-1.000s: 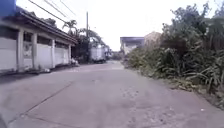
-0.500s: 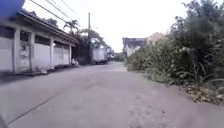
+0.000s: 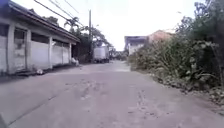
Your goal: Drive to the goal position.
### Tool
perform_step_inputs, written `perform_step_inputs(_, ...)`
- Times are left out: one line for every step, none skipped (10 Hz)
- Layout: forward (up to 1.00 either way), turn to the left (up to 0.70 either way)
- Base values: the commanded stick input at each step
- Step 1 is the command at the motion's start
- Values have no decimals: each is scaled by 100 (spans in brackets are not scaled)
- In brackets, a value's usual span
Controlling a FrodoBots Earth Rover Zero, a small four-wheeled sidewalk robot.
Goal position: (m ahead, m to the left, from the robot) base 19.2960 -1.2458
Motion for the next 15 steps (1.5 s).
perform_step_inputs(100, 4)
perform_step_inputs(100, 4)
perform_step_inputs(100, 11)
perform_step_inputs(100, -5)
perform_step_inputs(100, -33)
perform_step_inputs(100, -40)
perform_step_inputs(100, -13)
perform_step_inputs(100, -3)
perform_step_inputs(100, 0)
perform_step_inputs(100, 0)
perform_step_inputs(100, 0)
perform_step_inputs(100, 0)
perform_step_inputs(100, 0)
perform_step_inputs(100, 0)
perform_step_inputs(100, 0)
